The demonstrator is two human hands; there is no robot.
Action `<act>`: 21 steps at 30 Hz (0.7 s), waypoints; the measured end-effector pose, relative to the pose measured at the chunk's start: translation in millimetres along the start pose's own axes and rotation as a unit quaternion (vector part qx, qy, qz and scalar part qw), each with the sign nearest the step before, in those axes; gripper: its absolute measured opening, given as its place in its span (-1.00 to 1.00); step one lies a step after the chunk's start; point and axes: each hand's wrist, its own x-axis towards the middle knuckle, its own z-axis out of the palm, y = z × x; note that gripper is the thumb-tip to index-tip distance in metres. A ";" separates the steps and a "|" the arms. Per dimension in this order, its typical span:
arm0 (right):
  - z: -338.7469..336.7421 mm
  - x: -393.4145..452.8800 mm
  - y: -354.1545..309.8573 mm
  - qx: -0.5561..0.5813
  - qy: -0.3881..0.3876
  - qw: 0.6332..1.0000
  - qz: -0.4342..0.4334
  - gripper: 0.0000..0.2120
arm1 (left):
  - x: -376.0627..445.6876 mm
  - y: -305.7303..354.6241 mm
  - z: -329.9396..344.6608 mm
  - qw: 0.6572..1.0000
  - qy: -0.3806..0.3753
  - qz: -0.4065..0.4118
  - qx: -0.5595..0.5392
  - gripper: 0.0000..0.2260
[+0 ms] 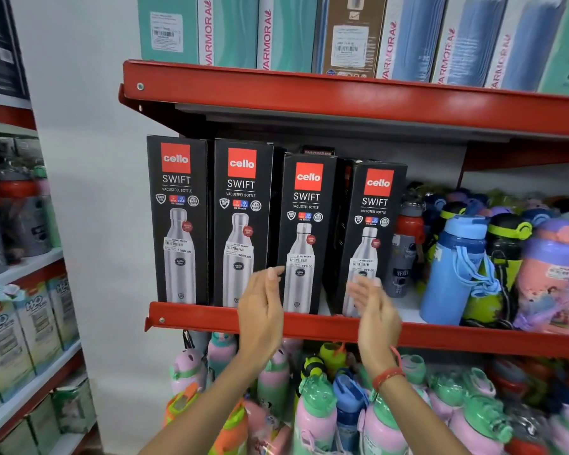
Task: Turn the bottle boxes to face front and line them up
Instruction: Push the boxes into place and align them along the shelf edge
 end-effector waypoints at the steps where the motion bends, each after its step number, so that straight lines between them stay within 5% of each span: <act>1: -6.7 5.9 0.8 -0.020 0.040 0.999 -0.019 -0.68 | -2.6 5.9 7.0 1.000 -0.014 0.002 -0.026 -0.46; 3: -20.6 23.0 5.9 -0.035 0.040 0.999 -0.015 -0.67 | -9.4 16.9 26.4 0.989 -0.115 -0.047 -0.080 -0.50; 6: -31.0 42.9 13.6 -0.001 -0.090 0.994 0.066 -0.46 | -18.2 26.0 56.6 0.959 -0.269 -0.081 -0.028 -0.30; 8: -31.1 48.8 15.0 -0.002 -0.147 0.986 0.078 -0.40 | -17.9 29.3 69.2 0.944 -0.308 -0.113 -0.034 -0.26; 14: -37.9 49.1 15.3 -0.031 -0.224 0.971 0.075 -0.40 | -14.2 26.2 72.6 0.948 -0.285 -0.139 -0.011 -0.49; 21: -45.9 42.0 8.1 -0.050 -0.261 0.961 0.074 -0.43 | -18.8 26.5 63.0 0.952 -0.272 -0.133 -0.042 -0.28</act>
